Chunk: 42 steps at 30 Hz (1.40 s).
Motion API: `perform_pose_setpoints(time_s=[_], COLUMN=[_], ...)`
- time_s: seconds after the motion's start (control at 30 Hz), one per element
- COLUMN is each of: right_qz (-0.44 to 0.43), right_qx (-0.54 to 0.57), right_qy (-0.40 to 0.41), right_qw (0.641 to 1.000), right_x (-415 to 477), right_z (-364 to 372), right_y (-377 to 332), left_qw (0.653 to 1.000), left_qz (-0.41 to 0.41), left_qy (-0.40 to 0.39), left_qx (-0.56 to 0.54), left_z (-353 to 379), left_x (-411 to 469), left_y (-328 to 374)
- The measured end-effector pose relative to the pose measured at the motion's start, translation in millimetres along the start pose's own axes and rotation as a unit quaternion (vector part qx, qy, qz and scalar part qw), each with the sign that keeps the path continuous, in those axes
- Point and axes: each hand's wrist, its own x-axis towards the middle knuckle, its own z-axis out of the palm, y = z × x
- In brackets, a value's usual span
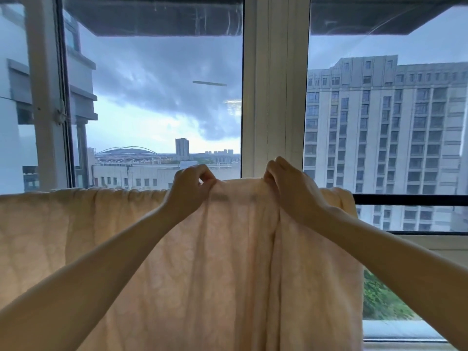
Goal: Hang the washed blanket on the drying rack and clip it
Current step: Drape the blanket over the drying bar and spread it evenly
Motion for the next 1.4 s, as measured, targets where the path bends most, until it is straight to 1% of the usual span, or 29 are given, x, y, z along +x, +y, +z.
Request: perform_pose_setpoints(time_s=[0.1,0.2,0.23,0.3,0.37,0.4,0.43,0.5,0.67,0.77,0.87,1.03,1.13,1.23,1.4], right_qz=[0.035,0.067,0.077,0.092,0.090,0.087,0.085,0.079,0.080,0.073,0.074,0.106,0.131,0.147,0.121], right_qx=[0.018,0.022,0.028,0.033,0.024,0.022,0.019,0.002,-0.007,-0.037,-0.057,-0.060,-0.087,-0.098,-0.112], right_qy=[0.005,-0.003,-0.003,0.002,0.004,0.001,-0.006,-0.022,-0.017,-0.019,-0.020,-0.021,-0.010,-0.016,-0.012], right_qw=[0.999,0.998,0.997,0.995,0.996,0.996,0.996,0.997,0.997,0.996,0.995,0.992,0.988,0.984,0.986], right_x=[18,20,16,10,7,5,3,-5,-19,-23,-29,-37,-46,-56,-63], right_z=[4,15,19,24,24,22,20,17,5,1,0,-10,-18,-27,-31], right_y=[2,2,1,2,3,3,3,2,5,10,19,42,61,74,74], left_qw=[1.000,0.997,0.997,0.998,0.992,0.989,0.987,0.989,0.992,0.993,0.995,0.998,0.999,0.999,0.999], left_qz=[-0.017,-0.043,-0.040,-0.010,0.013,0.016,0.012,0.002,-0.006,-0.006,-0.003,-0.002,-0.001,-0.007,-0.021], left_qy=[0.008,-0.016,-0.023,-0.058,-0.125,-0.146,-0.150,-0.134,-0.118,-0.110,-0.086,-0.060,-0.045,-0.036,-0.039], left_qx=[0.018,0.061,0.059,0.018,-0.023,-0.036,-0.047,-0.058,-0.044,-0.042,-0.039,-0.005,0.012,0.028,0.027], left_z=[0,5,8,14,19,20,20,18,17,19,22,26,23,21,22], left_x=[17,22,18,8,-1,-4,-7,-8,-4,-2,0,1,1,3,2], left_y=[-3,-6,-4,6,14,16,16,12,7,10,13,9,4,-1,2])
